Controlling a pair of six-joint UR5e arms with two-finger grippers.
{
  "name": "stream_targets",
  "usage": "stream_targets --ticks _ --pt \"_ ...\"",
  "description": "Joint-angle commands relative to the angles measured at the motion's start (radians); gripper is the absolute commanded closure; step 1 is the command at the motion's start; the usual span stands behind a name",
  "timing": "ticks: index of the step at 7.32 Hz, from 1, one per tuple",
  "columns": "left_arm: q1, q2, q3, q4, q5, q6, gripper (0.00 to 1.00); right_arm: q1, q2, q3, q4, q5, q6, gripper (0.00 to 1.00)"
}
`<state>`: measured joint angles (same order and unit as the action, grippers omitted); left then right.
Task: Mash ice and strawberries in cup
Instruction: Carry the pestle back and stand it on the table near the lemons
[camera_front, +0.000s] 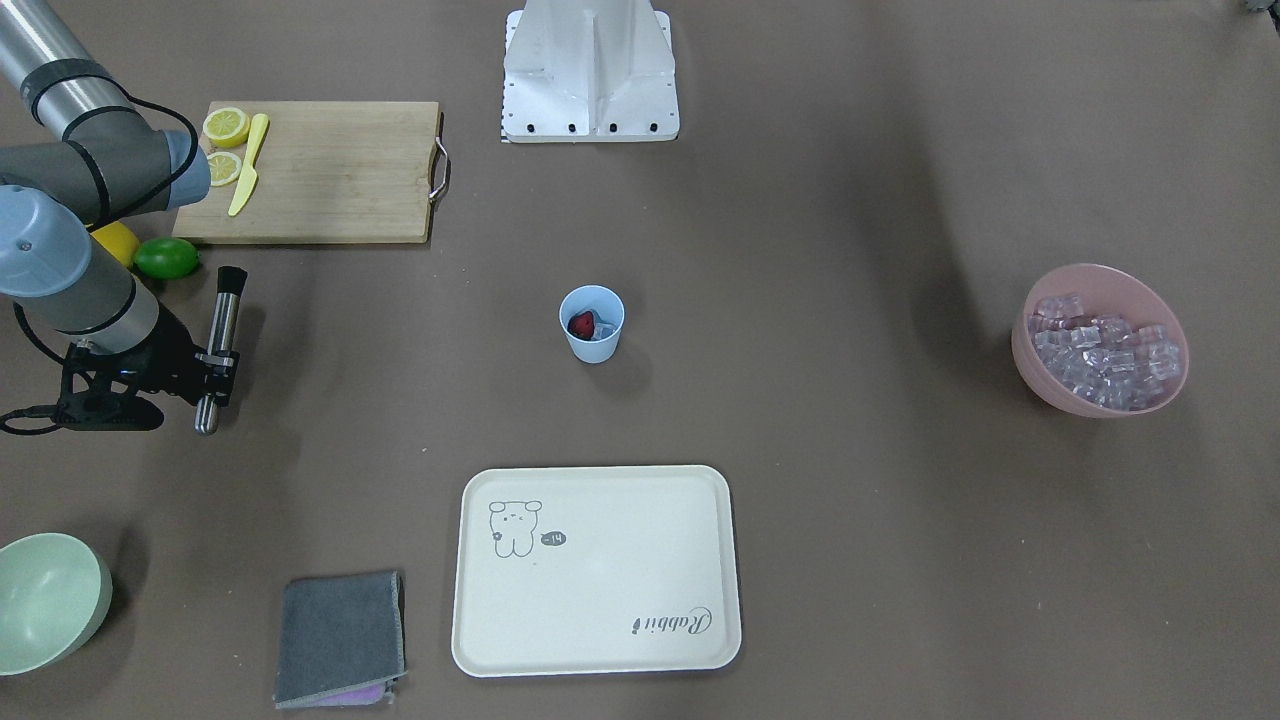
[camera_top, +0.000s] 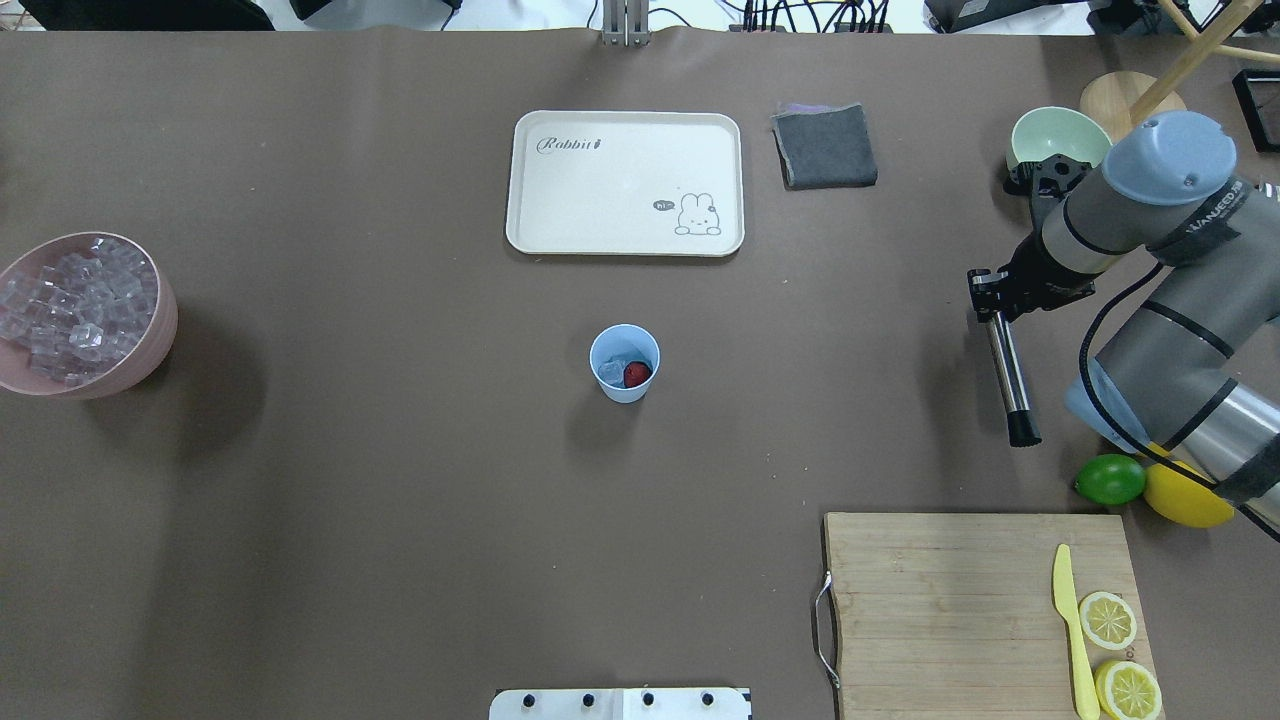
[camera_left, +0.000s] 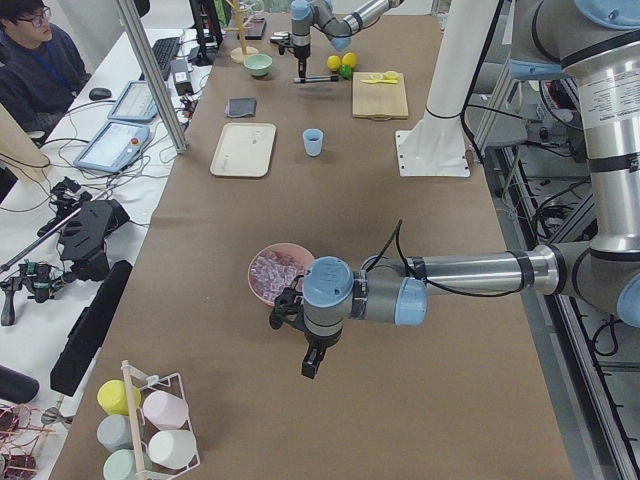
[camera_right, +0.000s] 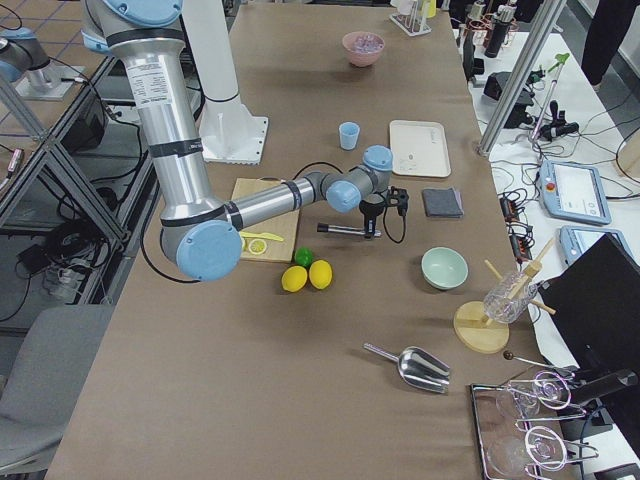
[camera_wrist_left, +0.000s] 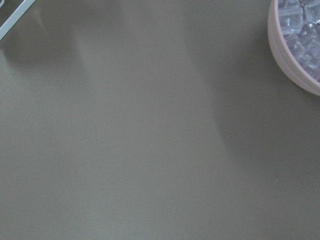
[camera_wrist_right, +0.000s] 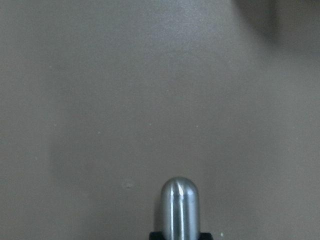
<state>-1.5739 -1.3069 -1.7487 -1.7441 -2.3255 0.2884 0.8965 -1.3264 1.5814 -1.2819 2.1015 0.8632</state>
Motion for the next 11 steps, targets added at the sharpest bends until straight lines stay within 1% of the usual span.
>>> stream_targets --ticks 1,5,6,9,11 --pt "0.000 0.000 -0.002 -0.003 0.000 0.000 0.01 -0.001 0.007 -0.027 0.015 -0.005 -0.001 1.00" --pt "0.000 0.000 0.001 -0.009 0.000 -0.002 0.01 -0.002 0.021 -0.034 0.015 -0.005 -0.003 1.00" --pt "0.000 0.000 0.003 -0.009 0.000 -0.002 0.01 -0.002 0.022 -0.029 0.016 -0.006 0.005 0.01" --pt "0.000 0.000 0.003 -0.006 0.000 -0.002 0.01 0.024 0.052 -0.029 0.015 0.002 -0.010 0.00" --pt "0.000 0.000 0.000 -0.008 0.000 -0.002 0.01 0.080 0.053 -0.026 0.003 0.026 -0.085 0.00"
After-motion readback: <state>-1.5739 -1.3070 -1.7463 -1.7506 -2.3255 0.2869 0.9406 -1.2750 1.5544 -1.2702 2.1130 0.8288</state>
